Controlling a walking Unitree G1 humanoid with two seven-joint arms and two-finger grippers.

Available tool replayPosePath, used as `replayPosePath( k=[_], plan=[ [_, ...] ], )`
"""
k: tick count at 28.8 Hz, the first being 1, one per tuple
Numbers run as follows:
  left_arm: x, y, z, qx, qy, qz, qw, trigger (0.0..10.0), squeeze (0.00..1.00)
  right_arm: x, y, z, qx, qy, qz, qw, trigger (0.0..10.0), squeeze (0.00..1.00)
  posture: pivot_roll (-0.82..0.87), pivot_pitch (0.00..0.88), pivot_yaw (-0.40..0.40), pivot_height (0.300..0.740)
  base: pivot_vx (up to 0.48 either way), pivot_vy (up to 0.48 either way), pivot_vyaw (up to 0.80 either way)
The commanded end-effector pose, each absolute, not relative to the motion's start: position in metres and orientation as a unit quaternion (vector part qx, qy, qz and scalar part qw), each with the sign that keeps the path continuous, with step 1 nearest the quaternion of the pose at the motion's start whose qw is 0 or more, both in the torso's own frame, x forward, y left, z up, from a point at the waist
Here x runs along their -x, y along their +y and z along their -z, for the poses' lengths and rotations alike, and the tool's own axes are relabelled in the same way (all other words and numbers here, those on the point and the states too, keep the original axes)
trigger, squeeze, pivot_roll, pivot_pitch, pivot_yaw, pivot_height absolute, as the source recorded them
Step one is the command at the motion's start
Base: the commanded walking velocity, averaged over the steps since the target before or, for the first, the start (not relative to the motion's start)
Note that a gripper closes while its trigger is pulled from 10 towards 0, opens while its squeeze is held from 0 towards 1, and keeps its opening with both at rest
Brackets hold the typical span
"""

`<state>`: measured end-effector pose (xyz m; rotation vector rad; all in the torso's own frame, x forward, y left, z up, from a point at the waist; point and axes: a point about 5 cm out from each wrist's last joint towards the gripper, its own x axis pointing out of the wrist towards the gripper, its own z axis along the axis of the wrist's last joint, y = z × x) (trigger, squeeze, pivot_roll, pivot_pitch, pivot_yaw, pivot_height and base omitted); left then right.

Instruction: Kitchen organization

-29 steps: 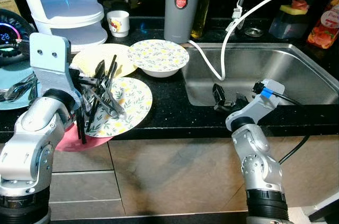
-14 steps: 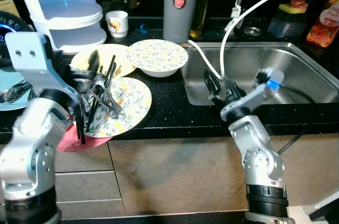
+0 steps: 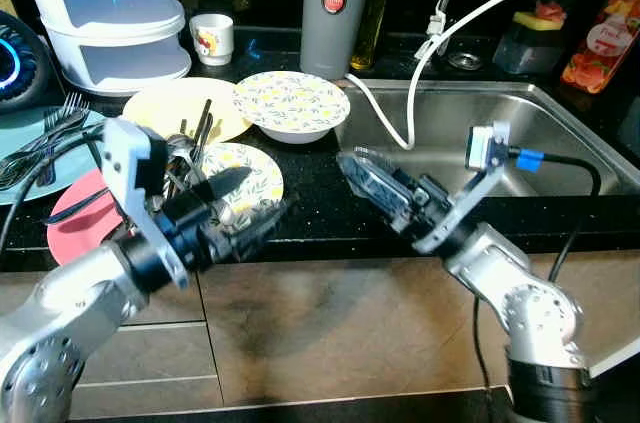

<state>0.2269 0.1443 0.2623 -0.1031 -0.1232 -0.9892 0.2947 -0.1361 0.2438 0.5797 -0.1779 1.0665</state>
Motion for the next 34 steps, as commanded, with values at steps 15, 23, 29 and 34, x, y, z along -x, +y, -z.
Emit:
replayPosePath(
  k=[15, 23, 29, 34],
  plan=[
    [-0.193, 0.130, -0.196, -0.017, 0.173, 0.552, 0.816, 10.0, 0.00, -0.277, -0.151, -0.184, -0.258, 0.076, -0.541, 0.797, 10.0, 0.00, 0.11, 0.141, -0.070, 0.740, 0.000, 0.000, 0.00],
    [-0.180, 0.127, -0.164, -0.036, 0.257, 0.545, 0.798, 10.0, 0.00, -0.265, -0.156, -0.145, -0.254, 0.158, -0.530, 0.793, 10.0, 0.00, 0.11, 0.145, -0.072, 0.740, 0.000, 0.000, 0.00],
    [-0.171, 0.132, -0.139, -0.074, 0.323, 0.531, 0.780, 10.0, 0.00, -0.258, -0.158, -0.122, -0.242, 0.207, -0.520, 0.793, 10.0, 0.00, 0.11, 0.145, -0.072, 0.740, 0.000, 0.000, 0.00],
    [-0.171, 0.142, -0.114, -0.107, 0.375, 0.483, 0.784, 10.0, 0.00, -0.258, -0.164, -0.091, -0.203, 0.271, -0.470, 0.815, 10.0, 0.00, 0.11, 0.147, -0.072, 0.740, 0.000, 0.000, 0.00]
  ],
)
